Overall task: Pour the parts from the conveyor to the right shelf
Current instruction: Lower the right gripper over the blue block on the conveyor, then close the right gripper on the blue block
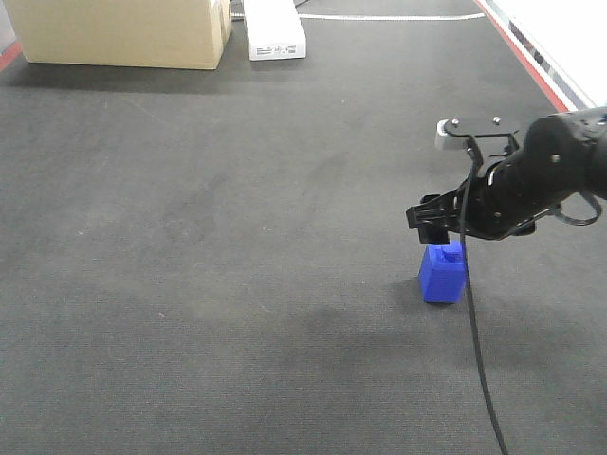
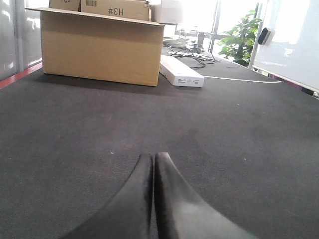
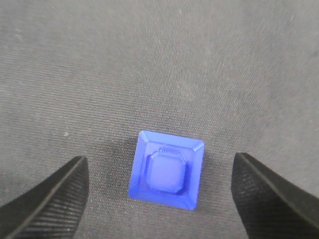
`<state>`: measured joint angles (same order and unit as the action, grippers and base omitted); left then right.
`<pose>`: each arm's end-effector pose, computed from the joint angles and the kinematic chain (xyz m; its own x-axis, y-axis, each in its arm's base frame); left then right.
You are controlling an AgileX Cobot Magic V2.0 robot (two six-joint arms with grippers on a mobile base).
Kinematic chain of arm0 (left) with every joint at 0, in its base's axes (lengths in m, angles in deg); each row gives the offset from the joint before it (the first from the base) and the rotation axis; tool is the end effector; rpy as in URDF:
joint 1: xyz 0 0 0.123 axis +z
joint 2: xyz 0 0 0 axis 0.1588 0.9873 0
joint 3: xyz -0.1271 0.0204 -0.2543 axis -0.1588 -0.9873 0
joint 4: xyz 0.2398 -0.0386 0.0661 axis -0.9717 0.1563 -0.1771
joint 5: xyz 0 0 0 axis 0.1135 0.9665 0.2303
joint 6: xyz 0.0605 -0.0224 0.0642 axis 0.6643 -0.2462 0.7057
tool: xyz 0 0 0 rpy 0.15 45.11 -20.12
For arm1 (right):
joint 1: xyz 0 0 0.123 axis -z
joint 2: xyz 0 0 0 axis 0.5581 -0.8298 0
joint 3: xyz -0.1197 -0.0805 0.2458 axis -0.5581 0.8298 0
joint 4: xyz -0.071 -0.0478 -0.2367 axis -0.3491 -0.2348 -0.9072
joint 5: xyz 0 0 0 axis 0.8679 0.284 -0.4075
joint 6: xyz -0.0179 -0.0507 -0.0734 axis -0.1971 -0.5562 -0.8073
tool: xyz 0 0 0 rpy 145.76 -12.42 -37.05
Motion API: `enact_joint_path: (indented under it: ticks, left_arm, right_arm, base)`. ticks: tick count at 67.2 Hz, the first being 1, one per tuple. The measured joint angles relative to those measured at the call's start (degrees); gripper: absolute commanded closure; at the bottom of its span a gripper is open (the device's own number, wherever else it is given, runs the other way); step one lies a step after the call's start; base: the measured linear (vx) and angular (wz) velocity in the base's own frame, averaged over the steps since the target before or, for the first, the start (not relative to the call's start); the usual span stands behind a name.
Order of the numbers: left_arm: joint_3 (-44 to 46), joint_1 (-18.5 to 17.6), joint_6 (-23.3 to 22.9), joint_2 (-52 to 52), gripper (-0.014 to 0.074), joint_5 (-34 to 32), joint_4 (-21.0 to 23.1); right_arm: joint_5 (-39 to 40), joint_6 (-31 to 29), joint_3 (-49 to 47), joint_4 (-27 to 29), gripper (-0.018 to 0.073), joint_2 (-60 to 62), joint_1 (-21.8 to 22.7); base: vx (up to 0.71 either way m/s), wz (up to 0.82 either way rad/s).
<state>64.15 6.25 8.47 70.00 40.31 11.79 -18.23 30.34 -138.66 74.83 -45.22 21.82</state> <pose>0.0563 -0.0027 0.1980 -0.0064 -0.1496 -0.9887 0.0477 0.9876 -0.1497 0.3506 0.0744 0.2477 -0.8690 -0.1007 -0.4845 -0.1333 0.9905 0.0333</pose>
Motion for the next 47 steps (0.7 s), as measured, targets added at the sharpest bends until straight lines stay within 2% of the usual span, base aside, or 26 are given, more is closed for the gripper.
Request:
enact_joint_path:
  ticks: [35,47]
  left_arm:
    - [0.0,0.0,0.0,0.0,0.0603,0.0,0.0]
    - [0.0,0.0,0.0,0.0,0.0603,0.0,0.0]
  right_arm:
    - [-6.2,4.7,-5.4,-0.2,-0.0007,-9.7,0.0]
    - [-7.5,4.7,-5.5,-0.2,0.0053,-11.9,0.0]
  base:
    - [0.0,0.0]
    - [0.0,0.0]
